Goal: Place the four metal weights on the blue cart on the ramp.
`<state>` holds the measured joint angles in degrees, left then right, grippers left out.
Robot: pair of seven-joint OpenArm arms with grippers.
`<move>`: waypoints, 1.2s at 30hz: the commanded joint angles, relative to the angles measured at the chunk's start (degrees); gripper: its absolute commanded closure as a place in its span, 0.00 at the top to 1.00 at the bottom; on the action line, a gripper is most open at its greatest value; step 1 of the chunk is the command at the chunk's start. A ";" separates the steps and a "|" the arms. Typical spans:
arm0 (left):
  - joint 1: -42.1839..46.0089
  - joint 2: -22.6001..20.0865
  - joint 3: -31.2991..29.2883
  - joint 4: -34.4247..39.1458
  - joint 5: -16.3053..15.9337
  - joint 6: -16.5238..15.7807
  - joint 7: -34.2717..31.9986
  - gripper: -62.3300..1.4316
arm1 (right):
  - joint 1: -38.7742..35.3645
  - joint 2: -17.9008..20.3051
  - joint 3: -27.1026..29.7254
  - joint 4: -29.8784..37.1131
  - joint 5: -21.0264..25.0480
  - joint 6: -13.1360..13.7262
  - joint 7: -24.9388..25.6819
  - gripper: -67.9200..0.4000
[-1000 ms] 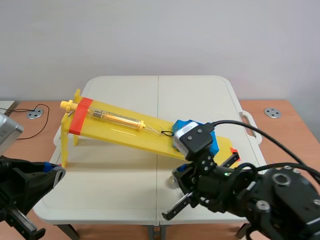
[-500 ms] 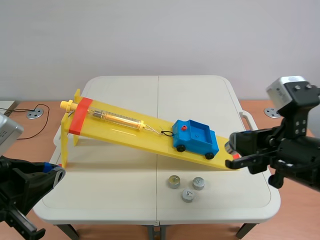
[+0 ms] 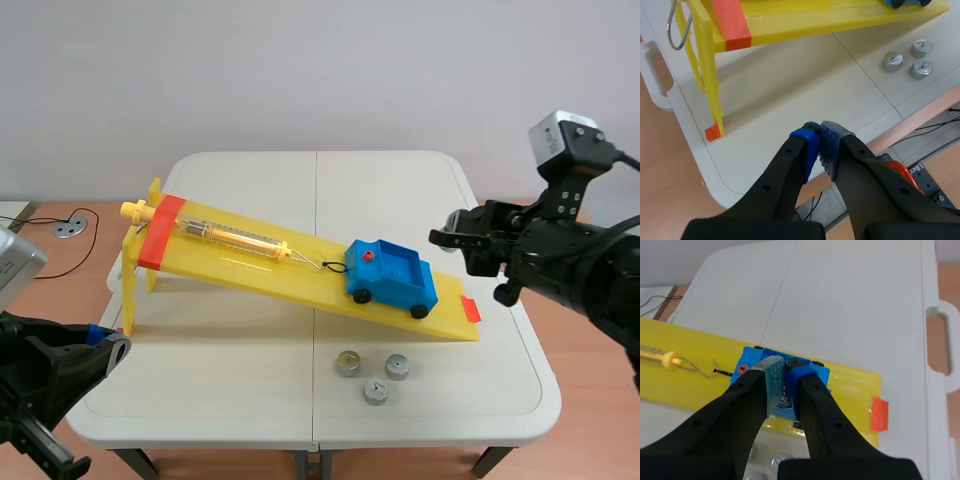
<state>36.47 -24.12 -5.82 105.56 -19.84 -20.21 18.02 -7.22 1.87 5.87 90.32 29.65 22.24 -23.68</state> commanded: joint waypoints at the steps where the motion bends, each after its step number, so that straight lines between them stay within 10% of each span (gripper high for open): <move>1: -0.46 0.44 -1.01 4.20 -4.44 -1.01 -4.87 0.08 | 7.54 -0.13 -1.79 0.42 2.49 1.60 7.50 0.02; 36: -0.46 0.44 -1.01 4.20 -4.44 -1.03 -4.85 0.08 | 18.80 -5.38 -3.32 -16.52 -4.61 -2.97 13.11 0.02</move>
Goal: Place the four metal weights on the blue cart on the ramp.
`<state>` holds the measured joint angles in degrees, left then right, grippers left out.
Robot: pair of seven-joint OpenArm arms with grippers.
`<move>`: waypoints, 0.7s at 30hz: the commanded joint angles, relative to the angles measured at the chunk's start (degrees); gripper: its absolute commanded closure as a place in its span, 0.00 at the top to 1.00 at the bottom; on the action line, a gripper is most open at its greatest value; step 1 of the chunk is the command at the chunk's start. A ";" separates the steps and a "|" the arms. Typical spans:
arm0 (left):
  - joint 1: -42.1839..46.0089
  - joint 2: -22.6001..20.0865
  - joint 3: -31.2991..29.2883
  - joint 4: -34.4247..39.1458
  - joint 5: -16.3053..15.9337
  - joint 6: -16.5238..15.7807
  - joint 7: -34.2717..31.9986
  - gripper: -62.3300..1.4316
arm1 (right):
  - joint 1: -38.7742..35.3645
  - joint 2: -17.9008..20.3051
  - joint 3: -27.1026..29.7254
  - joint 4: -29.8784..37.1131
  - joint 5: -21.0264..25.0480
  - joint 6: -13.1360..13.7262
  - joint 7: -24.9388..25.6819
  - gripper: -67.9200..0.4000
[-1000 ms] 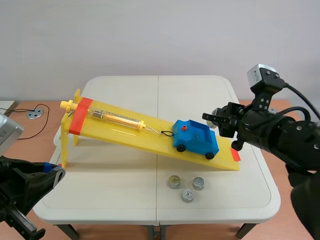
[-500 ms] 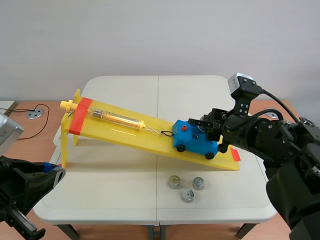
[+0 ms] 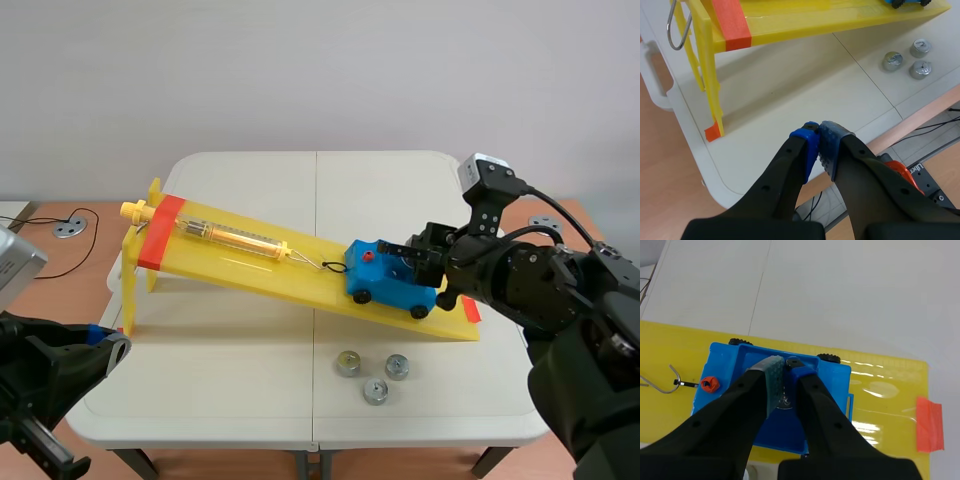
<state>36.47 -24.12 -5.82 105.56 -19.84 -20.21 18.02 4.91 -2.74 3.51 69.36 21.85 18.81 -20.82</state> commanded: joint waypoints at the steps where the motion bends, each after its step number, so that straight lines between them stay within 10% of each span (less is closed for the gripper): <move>1: -0.46 0.44 -1.01 4.20 -4.44 -1.03 -4.85 0.08 | 6.67 -0.76 -0.96 4.44 3.19 0.46 10.25 0.02; 12: -0.46 0.44 -1.01 4.20 -4.44 -1.03 -4.85 0.08 | 6.67 -0.63 -0.92 4.46 3.19 0.57 10.23 0.25; 21: -0.46 0.42 -1.01 4.20 -4.44 -1.03 -4.85 0.08 | 3.43 2.12 1.75 12.26 4.31 6.78 6.49 0.34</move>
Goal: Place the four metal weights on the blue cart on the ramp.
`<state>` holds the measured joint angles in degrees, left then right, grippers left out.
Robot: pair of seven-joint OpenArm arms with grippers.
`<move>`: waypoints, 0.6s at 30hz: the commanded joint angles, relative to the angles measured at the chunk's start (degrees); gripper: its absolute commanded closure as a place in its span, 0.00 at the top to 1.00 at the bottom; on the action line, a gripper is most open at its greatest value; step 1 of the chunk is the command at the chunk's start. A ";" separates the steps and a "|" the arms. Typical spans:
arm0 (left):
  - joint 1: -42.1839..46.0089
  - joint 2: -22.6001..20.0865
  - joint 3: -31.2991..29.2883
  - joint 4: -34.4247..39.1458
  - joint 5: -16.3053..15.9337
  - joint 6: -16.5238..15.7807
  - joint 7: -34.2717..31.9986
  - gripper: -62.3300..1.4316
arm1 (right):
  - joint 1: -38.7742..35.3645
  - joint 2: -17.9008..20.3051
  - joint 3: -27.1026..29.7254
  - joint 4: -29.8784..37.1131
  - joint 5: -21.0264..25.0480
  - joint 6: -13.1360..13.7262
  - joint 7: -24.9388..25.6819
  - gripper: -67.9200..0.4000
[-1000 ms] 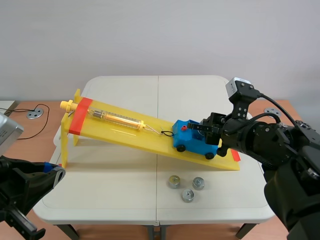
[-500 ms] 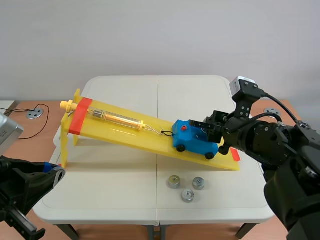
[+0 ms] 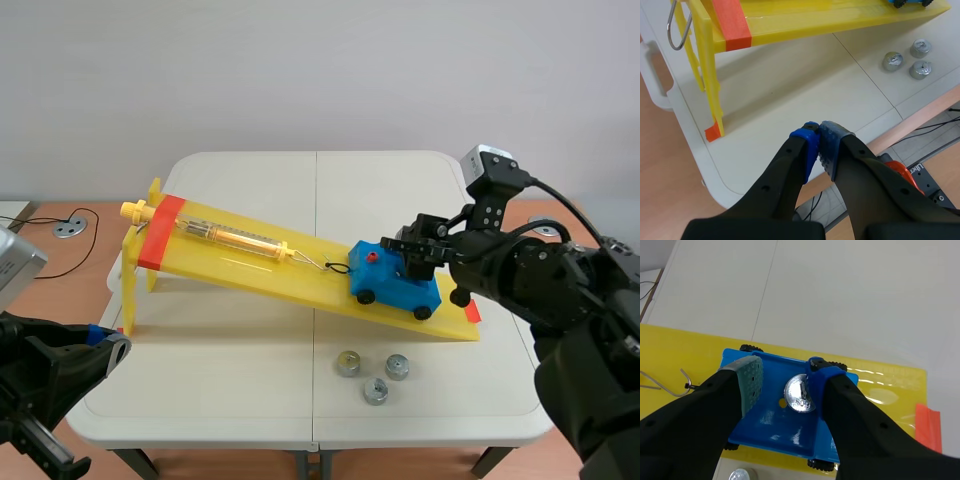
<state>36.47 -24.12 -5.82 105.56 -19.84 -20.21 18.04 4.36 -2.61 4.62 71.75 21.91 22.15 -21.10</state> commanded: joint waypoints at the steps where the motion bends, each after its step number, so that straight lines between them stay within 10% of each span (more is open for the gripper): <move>1: -0.46 0.42 -1.01 4.20 -4.44 -1.03 -4.87 0.08 | 2.95 2.86 0.63 11.67 4.28 3.45 6.58 0.35; 18: -0.46 0.42 -1.01 4.20 -4.44 -1.03 -4.90 0.08 | -19.12 22.99 0.57 35.32 7.23 7.52 1.60 0.36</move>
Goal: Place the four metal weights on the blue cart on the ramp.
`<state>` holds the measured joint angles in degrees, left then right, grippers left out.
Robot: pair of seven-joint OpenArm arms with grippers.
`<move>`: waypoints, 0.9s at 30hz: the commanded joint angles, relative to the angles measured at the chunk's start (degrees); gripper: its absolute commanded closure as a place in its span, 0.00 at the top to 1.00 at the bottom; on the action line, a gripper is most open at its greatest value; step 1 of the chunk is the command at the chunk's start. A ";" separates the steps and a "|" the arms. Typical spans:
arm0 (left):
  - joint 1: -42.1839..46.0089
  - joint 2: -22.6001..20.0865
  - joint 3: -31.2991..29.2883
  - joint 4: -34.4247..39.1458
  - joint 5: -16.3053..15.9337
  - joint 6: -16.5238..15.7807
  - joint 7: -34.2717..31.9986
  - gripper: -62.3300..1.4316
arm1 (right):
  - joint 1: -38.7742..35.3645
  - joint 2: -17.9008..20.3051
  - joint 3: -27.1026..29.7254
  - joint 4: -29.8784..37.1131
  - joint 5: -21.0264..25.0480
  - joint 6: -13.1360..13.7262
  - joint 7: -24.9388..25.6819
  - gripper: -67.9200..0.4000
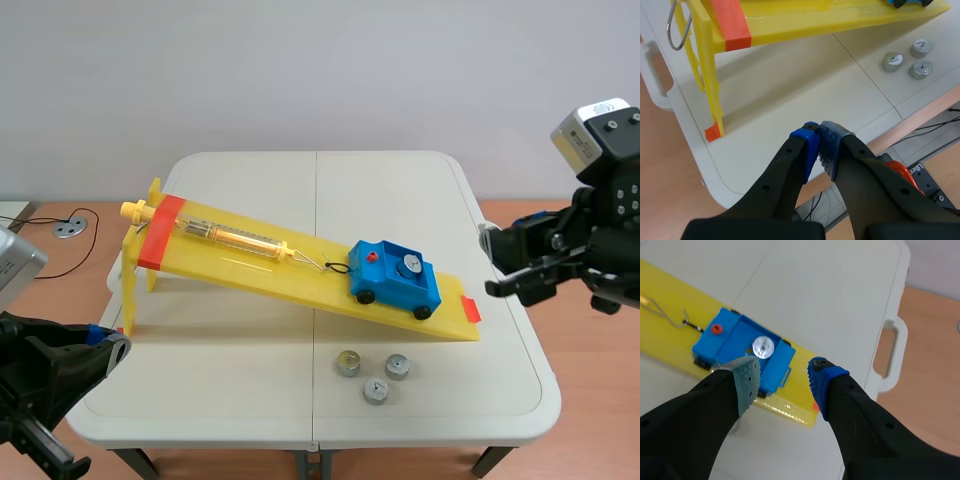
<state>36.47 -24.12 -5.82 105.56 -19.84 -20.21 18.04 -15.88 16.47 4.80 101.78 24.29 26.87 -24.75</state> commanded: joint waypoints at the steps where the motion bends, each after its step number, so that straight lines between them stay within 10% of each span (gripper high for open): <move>1: -0.46 0.42 -1.01 4.20 -4.44 -1.03 -4.90 0.08 | 0.00 4.72 0.39 6.01 4.85 2.80 5.03 0.36; 13: -0.46 0.44 -1.01 4.20 -4.44 -1.01 -4.90 0.08 | -3.72 5.57 -6.29 2.84 -1.81 2.73 7.76 0.37; 27: -0.46 0.44 -1.01 4.20 -4.44 -1.01 -4.90 0.08 | 4.63 -2.69 -18.60 -11.82 -14.67 -1.70 14.53 0.37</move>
<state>36.47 -24.12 -5.82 105.56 -19.84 -20.21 18.24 -15.92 13.63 -14.63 86.67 8.32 26.87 -18.20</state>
